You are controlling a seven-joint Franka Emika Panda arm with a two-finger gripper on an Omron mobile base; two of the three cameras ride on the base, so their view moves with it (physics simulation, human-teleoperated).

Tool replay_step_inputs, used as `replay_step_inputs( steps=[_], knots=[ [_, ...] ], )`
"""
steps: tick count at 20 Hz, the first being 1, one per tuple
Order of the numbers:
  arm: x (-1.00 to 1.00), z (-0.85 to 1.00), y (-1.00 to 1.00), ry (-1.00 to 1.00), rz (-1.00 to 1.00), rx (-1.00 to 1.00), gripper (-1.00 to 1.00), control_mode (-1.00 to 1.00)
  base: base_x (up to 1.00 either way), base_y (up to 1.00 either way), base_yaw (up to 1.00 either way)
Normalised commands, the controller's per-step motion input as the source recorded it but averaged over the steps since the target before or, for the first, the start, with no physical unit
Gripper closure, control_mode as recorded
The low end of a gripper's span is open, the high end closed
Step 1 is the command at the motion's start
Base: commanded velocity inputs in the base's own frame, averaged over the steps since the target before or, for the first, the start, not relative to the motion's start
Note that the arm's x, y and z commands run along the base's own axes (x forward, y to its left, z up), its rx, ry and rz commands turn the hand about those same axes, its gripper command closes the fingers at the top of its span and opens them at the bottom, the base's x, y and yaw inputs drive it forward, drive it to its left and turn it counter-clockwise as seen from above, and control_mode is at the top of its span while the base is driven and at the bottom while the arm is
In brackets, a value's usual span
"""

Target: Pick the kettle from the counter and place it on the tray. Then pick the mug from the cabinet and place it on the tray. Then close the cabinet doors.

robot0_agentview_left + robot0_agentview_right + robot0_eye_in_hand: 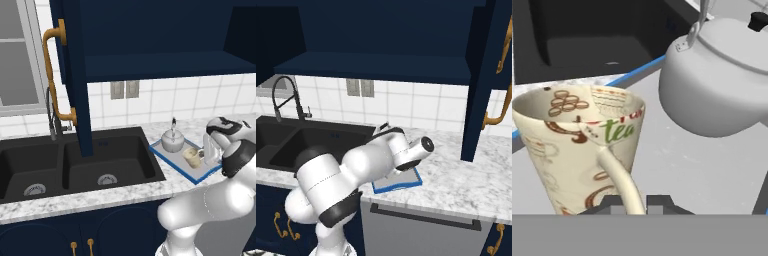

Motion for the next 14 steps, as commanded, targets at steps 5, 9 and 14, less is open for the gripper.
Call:
replay_step_inputs(
  steps=[5,9,14],
  knots=[
    [0.00,-0.24,-0.23,-0.11,0.04,0.00,1.00,-1.00,0.00,0.00,0.00],
    [-0.01,-0.17,-0.22,-0.14,0.04,0.00,-1.00,-1.00,0.00,0.00,0.00],
    [-0.01,-0.09,-0.09,-0.07,0.00,0.00,-1.00,-1.00,0.00,0.00,0.00]
  ],
)
